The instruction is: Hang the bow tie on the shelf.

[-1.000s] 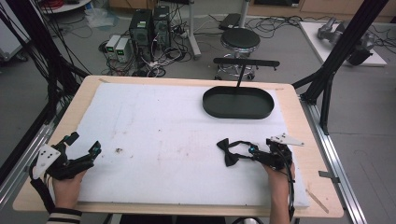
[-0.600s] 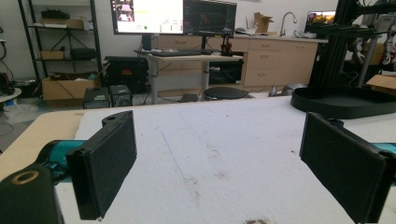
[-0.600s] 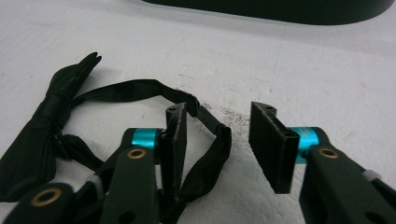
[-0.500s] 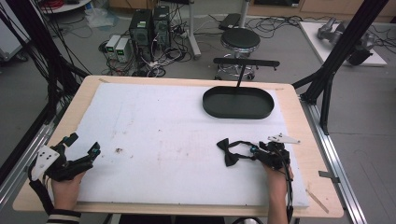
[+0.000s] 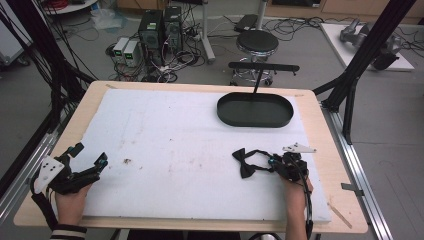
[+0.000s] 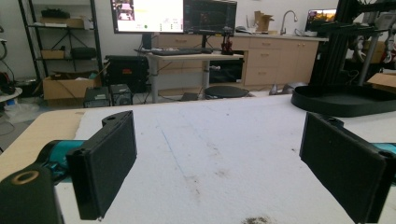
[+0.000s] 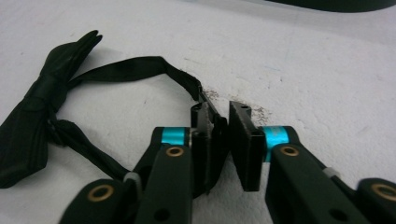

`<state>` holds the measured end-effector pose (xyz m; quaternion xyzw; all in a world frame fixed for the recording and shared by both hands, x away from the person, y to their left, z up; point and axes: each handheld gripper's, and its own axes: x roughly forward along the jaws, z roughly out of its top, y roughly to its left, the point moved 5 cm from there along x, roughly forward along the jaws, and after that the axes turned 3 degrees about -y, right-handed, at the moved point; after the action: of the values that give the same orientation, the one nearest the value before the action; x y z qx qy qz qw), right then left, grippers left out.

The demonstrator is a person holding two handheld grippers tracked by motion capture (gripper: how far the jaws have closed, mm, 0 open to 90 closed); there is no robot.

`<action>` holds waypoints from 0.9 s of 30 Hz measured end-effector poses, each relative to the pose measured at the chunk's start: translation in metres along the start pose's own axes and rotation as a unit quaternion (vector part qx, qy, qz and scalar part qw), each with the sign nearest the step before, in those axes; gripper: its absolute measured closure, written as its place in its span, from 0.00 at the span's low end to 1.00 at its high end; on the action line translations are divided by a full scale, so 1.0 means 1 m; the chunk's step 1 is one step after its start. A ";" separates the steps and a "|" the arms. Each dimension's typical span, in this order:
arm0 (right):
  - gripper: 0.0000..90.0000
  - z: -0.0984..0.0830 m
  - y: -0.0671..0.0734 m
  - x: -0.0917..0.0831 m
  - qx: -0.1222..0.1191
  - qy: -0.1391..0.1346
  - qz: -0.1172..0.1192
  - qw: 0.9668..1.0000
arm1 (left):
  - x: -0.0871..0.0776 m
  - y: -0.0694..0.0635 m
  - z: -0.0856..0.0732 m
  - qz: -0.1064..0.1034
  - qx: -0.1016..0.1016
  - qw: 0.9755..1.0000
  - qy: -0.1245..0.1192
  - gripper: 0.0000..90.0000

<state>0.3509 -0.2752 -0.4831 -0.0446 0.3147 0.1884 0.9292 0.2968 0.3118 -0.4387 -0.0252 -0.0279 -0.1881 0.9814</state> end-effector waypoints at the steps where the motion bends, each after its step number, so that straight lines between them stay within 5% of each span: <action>1: 0.91 0.000 0.001 0.000 -0.005 0.001 0.001 1.000 | 0.000 0.000 0.000 0.000 0.000 1.000 0.000 0.13; 9: 0.96 0.000 0.004 0.000 -0.021 0.000 0.002 1.000 | 0.000 0.000 0.000 0.000 0.000 1.000 -0.001 0.13; 13: 0.96 0.004 0.007 -0.005 -0.051 -0.025 -0.016 0.998 | 0.000 0.000 0.001 0.000 -0.003 1.000 -0.003 0.13; 19: 0.97 0.017 0.017 -0.018 -0.125 -0.092 -0.057 0.986 | -0.001 0.000 0.001 0.000 -0.003 1.000 -0.004 0.13; 27: 0.97 0.035 0.028 -0.041 -0.148 -0.191 -0.068 0.968 | 0.000 -0.001 0.001 -0.002 -0.004 1.000 -0.006 0.13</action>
<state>0.3303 -0.2556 -0.4292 -0.1657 0.0962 0.1742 0.9659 0.2962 0.3112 -0.4376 -0.0299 -0.0331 -0.1899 0.9808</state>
